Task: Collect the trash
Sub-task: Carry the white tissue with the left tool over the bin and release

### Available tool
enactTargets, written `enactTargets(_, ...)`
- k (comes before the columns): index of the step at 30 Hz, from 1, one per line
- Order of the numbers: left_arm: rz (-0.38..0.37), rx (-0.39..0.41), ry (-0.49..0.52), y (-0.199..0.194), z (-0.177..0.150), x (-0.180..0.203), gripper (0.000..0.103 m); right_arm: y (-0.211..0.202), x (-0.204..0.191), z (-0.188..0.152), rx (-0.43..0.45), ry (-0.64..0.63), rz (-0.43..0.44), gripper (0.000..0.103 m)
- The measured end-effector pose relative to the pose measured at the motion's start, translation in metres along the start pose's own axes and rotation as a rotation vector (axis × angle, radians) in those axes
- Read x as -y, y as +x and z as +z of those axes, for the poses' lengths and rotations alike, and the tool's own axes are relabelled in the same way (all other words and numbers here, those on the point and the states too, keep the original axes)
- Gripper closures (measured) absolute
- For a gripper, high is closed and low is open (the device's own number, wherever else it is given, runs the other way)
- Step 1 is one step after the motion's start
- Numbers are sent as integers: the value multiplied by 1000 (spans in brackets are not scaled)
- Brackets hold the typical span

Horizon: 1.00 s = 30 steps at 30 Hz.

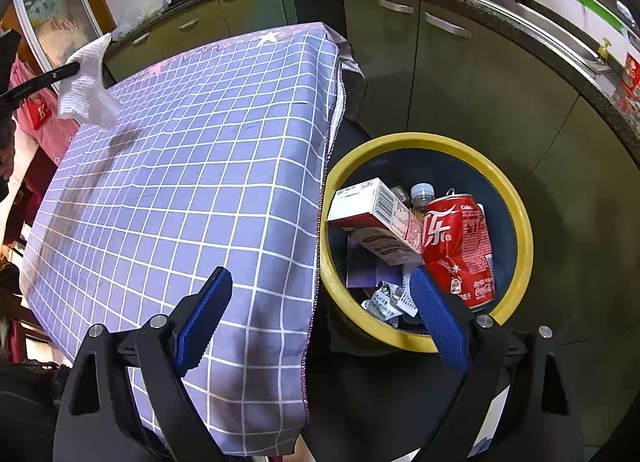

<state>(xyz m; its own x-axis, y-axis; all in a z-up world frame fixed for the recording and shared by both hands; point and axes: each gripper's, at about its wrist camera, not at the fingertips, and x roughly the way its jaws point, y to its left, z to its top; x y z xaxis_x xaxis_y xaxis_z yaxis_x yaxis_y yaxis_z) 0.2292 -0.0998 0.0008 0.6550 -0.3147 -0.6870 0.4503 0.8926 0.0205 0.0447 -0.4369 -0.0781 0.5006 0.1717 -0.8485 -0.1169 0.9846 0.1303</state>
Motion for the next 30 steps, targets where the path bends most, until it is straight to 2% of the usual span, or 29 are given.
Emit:
enactTargets(9, -29, 51, 116, -38, 26, 48, 99, -16, 13, -8, 31, 33, -9, 14)
enactTargets(17, -145, 65, 221, -53, 55, 112, 99, -34, 36, -27, 62, 95, -24, 14)
enactTargets(25, -289, 57, 331, -32, 86, 197, 99, -58, 74, -61, 102, 190, -48, 13)
enactTargets(30, -361, 41, 387, 5, 101, 252, 99, -67, 95, -80, 112, 240, -54, 13)
